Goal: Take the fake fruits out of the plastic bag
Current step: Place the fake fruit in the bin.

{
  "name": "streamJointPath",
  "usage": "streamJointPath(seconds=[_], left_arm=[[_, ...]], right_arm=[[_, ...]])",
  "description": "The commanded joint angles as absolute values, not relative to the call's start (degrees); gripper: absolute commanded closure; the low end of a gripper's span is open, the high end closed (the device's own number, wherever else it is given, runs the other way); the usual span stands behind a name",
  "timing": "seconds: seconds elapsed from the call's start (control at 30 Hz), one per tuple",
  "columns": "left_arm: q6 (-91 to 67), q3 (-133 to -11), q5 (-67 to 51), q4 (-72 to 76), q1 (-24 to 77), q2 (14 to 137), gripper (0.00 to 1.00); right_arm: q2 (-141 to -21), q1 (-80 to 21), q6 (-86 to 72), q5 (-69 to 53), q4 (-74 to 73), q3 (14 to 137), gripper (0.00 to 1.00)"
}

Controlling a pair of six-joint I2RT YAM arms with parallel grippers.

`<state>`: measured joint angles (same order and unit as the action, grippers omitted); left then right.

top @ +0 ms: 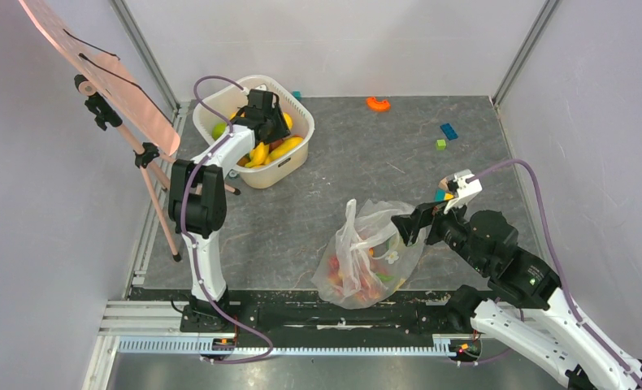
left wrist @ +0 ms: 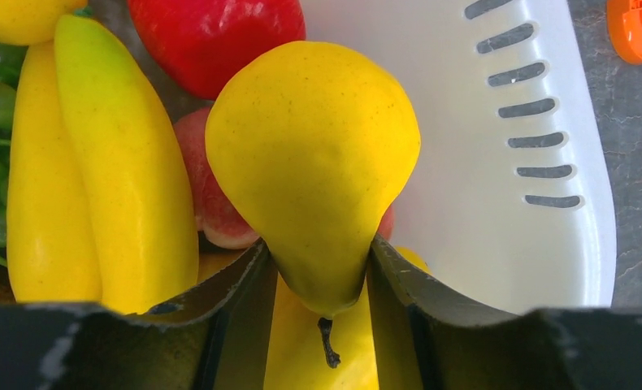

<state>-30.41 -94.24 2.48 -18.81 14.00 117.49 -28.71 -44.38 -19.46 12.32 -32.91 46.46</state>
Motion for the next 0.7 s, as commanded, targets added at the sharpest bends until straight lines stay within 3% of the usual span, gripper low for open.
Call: streamJointPath(seconds=[0.0,0.23,0.27,0.3,0.43,0.67], left_arm=[[-28.6,-96.7,2.1,-21.2,14.1,117.3,0.47],[-28.3,-97.0,2.3,-23.5,14.1,115.2,0.29],[-28.3,-97.0,2.4,-23.9,14.1,114.7,0.21],[-28.3,-97.1,2.3,-24.3,14.1,113.7,0.18],[-28.9,-96.1,1.1,-24.8,14.1,109.0,0.17],[-31.0,-88.7,0.3,-23.2,17.3,99.2,0.17]], right_arm=[[-28.7,-44.5,-18.4,12.7,-33.8,47.1,0.02],[-27.7,-44.5,-17.5,14.7,-36.6,48.9,0.02],[-27.6,-44.5,-17.5,14.7,-37.1,49.2,0.02],[-27.6,-44.5,-17.5,14.7,-37.6,49.4,0.02],[-28.3,-44.5,-17.4,9.4,-38.5,49.0,0.03],[-30.3,-44.5,-17.5,-6.7,-33.9,41.4,0.23]])
